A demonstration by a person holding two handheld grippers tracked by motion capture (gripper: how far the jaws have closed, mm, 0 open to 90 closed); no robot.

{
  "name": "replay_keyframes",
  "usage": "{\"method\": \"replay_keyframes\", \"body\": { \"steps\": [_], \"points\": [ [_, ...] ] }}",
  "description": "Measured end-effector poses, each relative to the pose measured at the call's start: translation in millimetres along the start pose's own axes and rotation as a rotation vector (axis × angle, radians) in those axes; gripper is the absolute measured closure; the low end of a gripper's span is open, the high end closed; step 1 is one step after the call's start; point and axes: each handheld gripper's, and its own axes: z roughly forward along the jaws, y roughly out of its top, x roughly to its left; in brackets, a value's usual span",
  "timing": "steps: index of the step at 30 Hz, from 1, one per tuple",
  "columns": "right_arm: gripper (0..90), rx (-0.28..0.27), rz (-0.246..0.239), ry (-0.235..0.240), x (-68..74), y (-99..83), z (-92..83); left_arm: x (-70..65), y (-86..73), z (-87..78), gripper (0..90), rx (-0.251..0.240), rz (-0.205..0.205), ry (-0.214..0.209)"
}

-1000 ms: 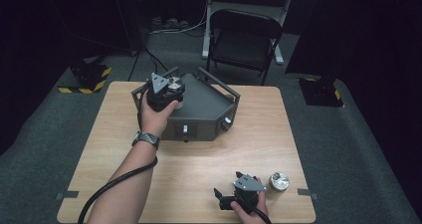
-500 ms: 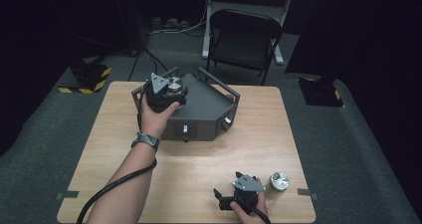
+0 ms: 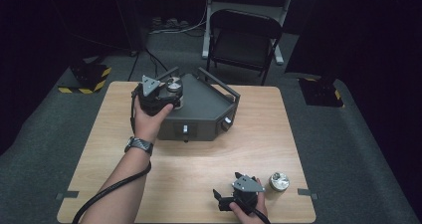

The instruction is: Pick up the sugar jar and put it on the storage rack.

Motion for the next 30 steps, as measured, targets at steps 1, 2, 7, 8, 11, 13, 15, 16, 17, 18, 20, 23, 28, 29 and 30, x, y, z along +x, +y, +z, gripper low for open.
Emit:
{"method": "replay_keyframes", "body": {
  "steps": [1,2,7,8,11,13,15,16,17,18,20,23,28,29,30],
  "points": [
    [1.1,0.001,0.001,0.0,-0.2,0.1,0.0,0.0,0.0,0.0,0.5,0.0,0.0,0.0],
    [1.1,0.001,0.001,0.0,-0.2,0.1,0.0,-0.2,0.2,-1.4,0.5,-0.002,0.006,-0.004],
    [1.1,0.001,0.0,0.006,-0.9,0.2,0.1,0.8,2.2,-6.7,0.5,0.005,0.021,-0.026],
    [1.1,0.001,0.0,0.006,-0.9,0.2,0.1,0.8,2.4,-8.2,0.5,0.009,0.017,-0.027],
    [1.1,0.005,-0.001,0.009,-1.2,0.8,0.3,4.4,1.1,-15.5,0.5,0.011,0.019,-0.044],
    [1.1,0.005,-0.001,0.01,-1.2,0.9,0.3,5.2,0.5,-17.4,0.5,0.01,0.018,-0.046],
    [1.1,0.005,-0.004,0.011,-1.5,1.0,0.5,6.6,-0.4,-20.9,0.5,0.01,0.018,-0.048],
    [1.1,0.006,-0.005,0.01,-1.3,1.1,0.5,7.3,-1.3,-23.0,0.5,0.007,0.016,-0.051],
    [1.1,0.005,-0.006,0.01,-1.3,1.0,0.5,7.6,-2.0,-25.2,0.5,0.008,0.016,-0.051],
    [1.1,0.005,-0.006,0.01,-1.3,1.0,0.5,8.0,-2.8,-27.6,0.5,0.007,0.017,-0.052],
    [1.1,0.007,-0.007,0.01,-1.2,1.2,0.6,10.4,-6.5,-34.4,0.5,0.002,0.019,-0.06],
    [1.1,0.015,-0.011,0.011,-0.2,2.6,1.1,12.2,-11.7,-42.2,0.5,-0.004,0.006,-0.063],
    [1.1,0.019,-0.028,0.015,1.2,3.4,1.3,17.0,-21.5,-59.5,0.5,-0.022,-0.004,-0.082],
    [1.1,0.018,-0.027,0.011,1.7,3.3,1.3,17.6,-22.5,-61.9,0.5,-0.024,-0.003,-0.084],
    [1.1,0.018,-0.027,0.01,1.8,3.2,1.2,18.2,-24.2,-65.1,0.5,-0.03,-0.004,-0.087]
  ]
}}
